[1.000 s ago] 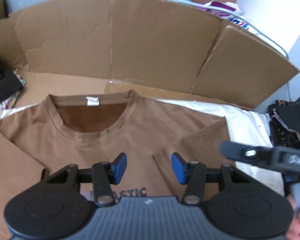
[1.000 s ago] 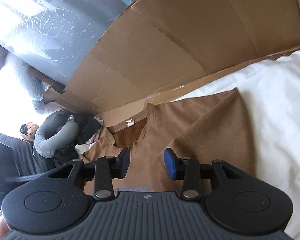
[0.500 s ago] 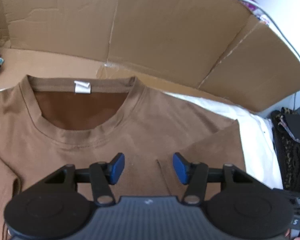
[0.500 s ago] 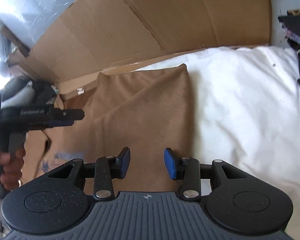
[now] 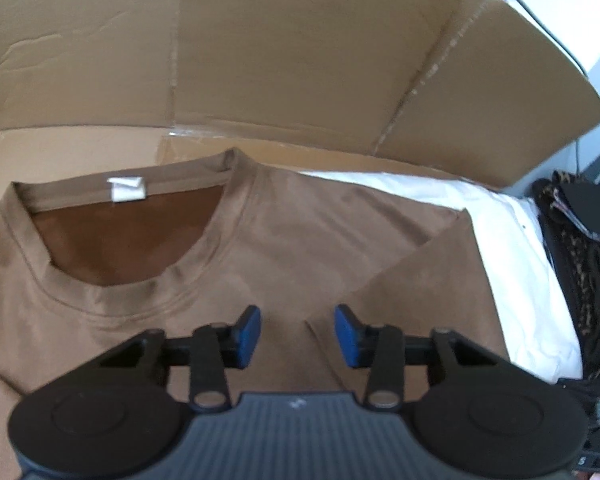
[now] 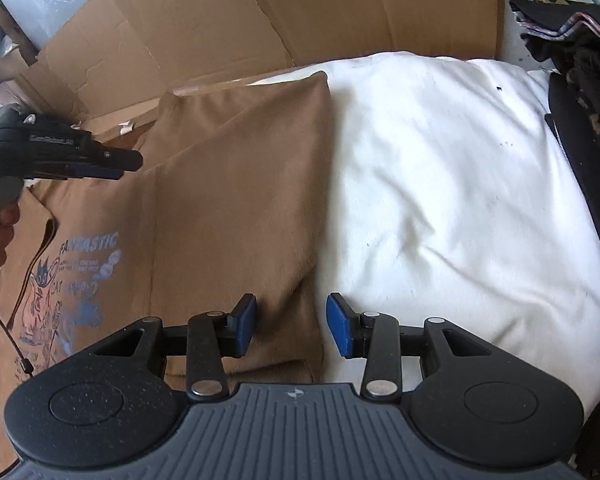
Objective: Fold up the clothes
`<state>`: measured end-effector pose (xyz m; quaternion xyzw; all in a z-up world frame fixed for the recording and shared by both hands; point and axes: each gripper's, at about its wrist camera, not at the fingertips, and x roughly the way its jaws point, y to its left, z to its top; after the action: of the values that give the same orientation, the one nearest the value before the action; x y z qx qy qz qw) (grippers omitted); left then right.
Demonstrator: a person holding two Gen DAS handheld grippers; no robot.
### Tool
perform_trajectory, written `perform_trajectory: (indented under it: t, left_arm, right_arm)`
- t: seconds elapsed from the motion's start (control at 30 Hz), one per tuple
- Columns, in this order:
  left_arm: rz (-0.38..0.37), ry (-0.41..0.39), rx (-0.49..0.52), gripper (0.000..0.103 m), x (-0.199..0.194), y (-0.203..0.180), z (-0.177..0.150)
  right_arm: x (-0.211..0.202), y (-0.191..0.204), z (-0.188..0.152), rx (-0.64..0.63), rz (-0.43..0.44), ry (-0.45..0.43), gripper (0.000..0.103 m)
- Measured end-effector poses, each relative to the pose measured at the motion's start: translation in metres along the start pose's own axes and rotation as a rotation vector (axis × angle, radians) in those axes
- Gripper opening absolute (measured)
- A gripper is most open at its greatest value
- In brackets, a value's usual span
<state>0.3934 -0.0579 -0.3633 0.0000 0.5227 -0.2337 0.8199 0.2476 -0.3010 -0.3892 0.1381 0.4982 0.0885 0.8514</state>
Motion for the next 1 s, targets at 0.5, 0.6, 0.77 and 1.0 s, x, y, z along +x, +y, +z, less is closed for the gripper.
perform_trajectory:
  t: [0.5,0.6,0.77,1.0]
  left_arm:
    - [0.011,-0.033,0.158,0.012,0.018,-0.019,-0.016]
    - [0.001,-0.04,0.124,0.004,0.016,-0.015,-0.015]
    - [-0.036,-0.067,0.026,0.003,-0.004,-0.005,-0.017]
    - [-0.064,-0.083,-0.052,0.002,-0.031,0.0,-0.026]
  right_arm:
    - [-0.004,0.002,-0.001,-0.011,-0.03,0.031,0.045]
    - [-0.006,0.001,0.003,0.007,-0.032,0.029,0.045]
    - [-0.014,0.001,0.018,-0.012,-0.035,-0.003,0.046]
    - [-0.015,0.001,0.071,-0.05,-0.047,-0.067,0.046]
